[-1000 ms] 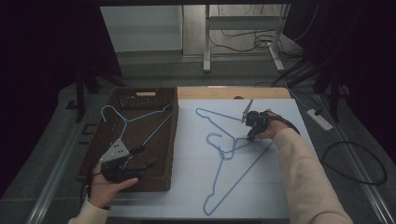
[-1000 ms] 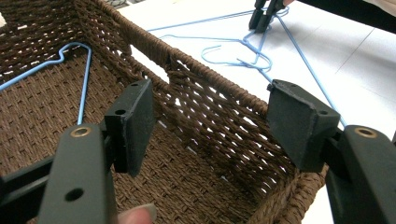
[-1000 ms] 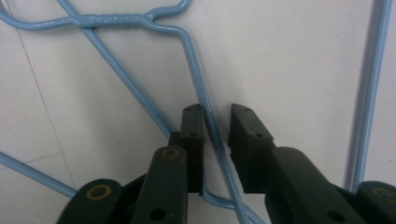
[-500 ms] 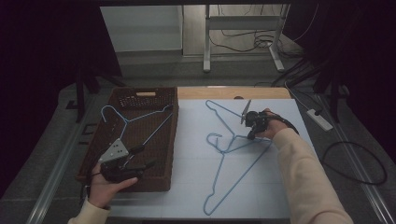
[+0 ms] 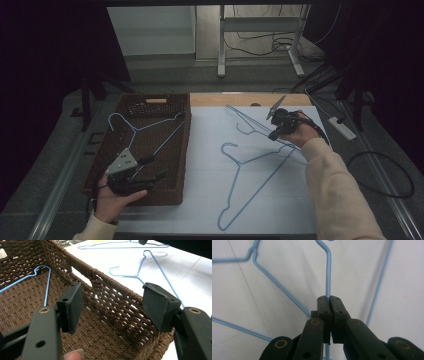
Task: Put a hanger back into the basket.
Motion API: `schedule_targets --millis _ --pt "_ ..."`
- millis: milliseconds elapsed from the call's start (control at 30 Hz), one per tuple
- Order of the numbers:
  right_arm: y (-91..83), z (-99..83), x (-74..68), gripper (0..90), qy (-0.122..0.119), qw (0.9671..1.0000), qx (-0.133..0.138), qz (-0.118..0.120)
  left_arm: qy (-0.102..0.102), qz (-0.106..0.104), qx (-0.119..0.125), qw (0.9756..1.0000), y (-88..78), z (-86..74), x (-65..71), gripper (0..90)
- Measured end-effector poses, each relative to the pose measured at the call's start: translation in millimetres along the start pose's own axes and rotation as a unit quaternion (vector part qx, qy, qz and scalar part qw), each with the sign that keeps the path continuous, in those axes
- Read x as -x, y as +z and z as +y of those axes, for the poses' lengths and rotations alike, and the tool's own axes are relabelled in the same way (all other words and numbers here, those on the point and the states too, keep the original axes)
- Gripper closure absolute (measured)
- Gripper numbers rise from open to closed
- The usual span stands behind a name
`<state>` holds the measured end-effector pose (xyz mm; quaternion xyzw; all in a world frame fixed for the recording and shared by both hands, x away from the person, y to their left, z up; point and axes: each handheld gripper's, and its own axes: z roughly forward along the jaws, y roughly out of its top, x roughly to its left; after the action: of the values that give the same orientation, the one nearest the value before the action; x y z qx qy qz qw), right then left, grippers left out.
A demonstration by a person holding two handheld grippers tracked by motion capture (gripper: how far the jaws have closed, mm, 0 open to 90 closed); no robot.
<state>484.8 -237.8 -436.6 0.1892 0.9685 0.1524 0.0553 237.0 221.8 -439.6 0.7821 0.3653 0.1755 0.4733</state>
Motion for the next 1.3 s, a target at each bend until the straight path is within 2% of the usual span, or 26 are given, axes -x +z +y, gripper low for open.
schedule_targets --millis 133,267,300,500,633,1100,1267,1300 --pt "-11.6 -5.1 1.4 88.1 0.021 0.9993 0.030 -0.009 -0.001 0.001 0.001 1.0000 -0.5 0.1 -0.3 34.3" --pt "-31.4 -14.8 2.9 88.2 0.046 0.9961 0.074 -0.017 -0.001 0.002 0.001 1.0000 -1.3 -0.4 -0.9 34.4" --pt "-33.4 -15.8 2.4 88.2 0.046 0.9959 0.077 -0.014 -0.002 0.003 0.002 1.0000 -1.4 -0.3 -0.9 34.4" --pt "-47.8 -20.3 -6.6 88.2 0.039 0.9942 0.100 -0.010 -0.001 0.002 0.002 1.0000 -0.3 0.1 -0.6 34.5" --pt "-54.9 -24.2 -14.0 88.2 0.039 0.9919 0.121 -0.003 -0.001 0.002 0.001 1.0000 0.1 0.4 -0.9 34.5" --pt "-68.5 -34.8 -34.6 88.2 0.029 0.9883 0.148 0.021 0.002 0.001 0.002 1.0000 1.2 2.9 0.3 34.7" --pt "-74.0 -41.3 -43.8 88.2 0.026 0.9877 0.152 0.027 0.006 -0.001 0.002 1.0000 2.7 5.9 1.5 34.7" --pt "-77.5 -44.2 -48.5 88.2 0.024 0.9867 0.157 0.034 0.009 -0.002 0.002 1.0000 3.4 8.2 2.2 34.7"
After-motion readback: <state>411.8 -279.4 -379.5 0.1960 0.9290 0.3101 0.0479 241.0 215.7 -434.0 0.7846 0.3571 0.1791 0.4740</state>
